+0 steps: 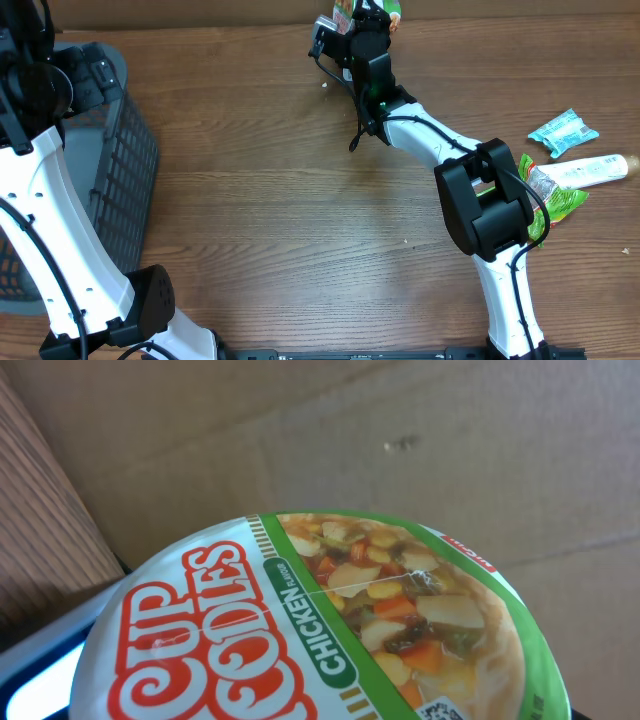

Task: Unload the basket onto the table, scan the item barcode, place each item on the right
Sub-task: 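Carry the cup to the white scanner and hold its barcode there, then carry the cup to the right table edge and release it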

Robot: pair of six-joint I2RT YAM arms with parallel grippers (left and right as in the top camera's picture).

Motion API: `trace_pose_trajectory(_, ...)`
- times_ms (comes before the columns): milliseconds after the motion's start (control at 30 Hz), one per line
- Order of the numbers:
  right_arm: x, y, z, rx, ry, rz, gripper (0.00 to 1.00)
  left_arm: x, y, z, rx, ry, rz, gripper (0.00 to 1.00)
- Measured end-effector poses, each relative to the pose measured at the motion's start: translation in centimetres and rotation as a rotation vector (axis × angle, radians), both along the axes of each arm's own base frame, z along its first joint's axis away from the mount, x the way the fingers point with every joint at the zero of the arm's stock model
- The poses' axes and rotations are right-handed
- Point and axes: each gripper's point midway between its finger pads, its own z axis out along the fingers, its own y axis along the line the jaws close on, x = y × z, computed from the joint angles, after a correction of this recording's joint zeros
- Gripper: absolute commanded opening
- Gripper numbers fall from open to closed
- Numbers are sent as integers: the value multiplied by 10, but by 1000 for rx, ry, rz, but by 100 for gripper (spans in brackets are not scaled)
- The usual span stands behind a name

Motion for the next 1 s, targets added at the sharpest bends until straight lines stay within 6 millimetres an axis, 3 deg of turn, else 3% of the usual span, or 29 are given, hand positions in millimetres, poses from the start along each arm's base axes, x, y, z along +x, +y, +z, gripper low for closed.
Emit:
trace_pose_trajectory(433,0,12,-34,-21,53,52,59,0,0,0,0,0,0,100)
trace_pose_trajectory(800,0,16,-32,-15,39,70,59,0,0,0,0,0,0,100)
trace_pose_trajectory(867,-1,16,-27,-9,20,51,64,0,0,0,0,0,0,100)
trace_pose_trajectory(1000,-5,17,-26,87,28,-14,65,0,0,0,0,0,0,100)
